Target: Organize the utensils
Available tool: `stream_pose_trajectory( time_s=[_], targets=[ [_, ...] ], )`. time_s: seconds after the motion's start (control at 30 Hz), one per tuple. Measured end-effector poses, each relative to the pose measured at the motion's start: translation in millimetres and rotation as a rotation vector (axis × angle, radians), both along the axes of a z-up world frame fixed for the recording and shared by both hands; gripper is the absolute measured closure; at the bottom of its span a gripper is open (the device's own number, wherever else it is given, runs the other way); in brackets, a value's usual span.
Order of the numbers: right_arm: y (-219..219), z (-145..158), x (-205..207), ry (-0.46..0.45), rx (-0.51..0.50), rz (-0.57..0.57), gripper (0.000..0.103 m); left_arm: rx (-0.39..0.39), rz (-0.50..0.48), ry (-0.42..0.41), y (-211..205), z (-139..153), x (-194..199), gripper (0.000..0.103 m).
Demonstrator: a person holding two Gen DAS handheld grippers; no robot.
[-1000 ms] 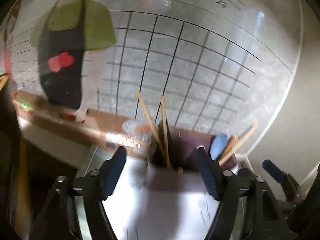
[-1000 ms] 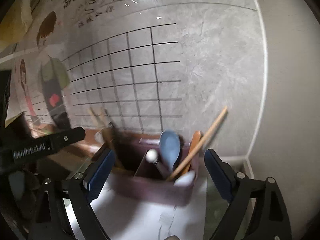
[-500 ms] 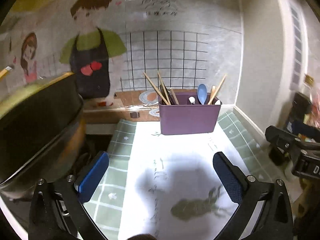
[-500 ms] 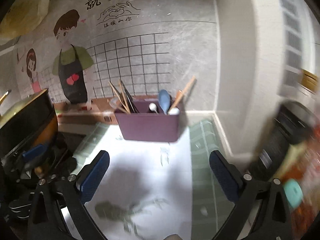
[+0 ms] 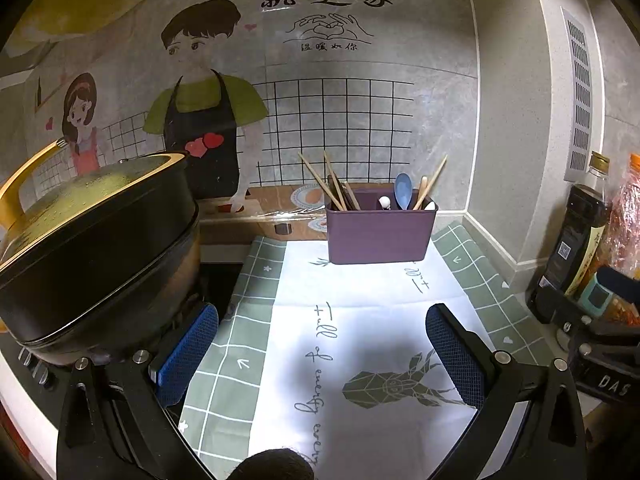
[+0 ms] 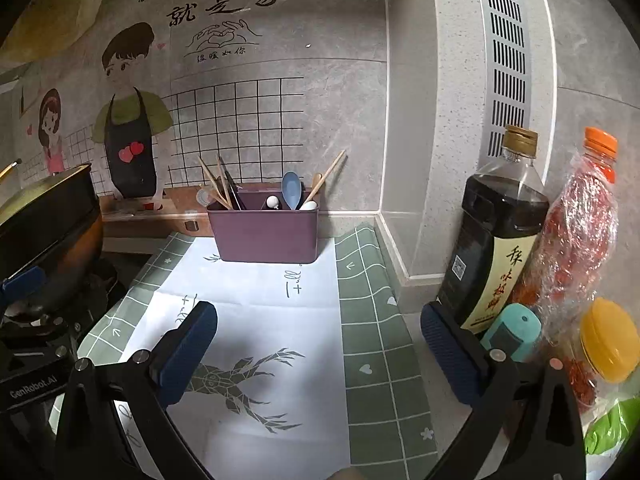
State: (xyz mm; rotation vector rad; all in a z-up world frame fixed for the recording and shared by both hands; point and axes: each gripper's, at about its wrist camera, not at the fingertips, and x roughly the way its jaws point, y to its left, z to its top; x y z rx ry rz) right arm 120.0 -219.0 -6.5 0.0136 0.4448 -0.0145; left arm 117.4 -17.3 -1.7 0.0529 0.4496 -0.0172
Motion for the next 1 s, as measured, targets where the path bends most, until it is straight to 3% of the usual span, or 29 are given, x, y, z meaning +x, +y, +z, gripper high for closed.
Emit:
stream_pose_trajectory(
  time_s=[0.2,1.0],
  targets=[
    [2,-11,-1,0.028,-0.010,0.010,0.001,-0.009,-0.007,0.002,0,0,-2,0.000],
    [4,4,-13,-0.037,-0.017,0.005,0.001,-0.022,-0.022,0.006,-1,2,-9,0.000]
  ],
)
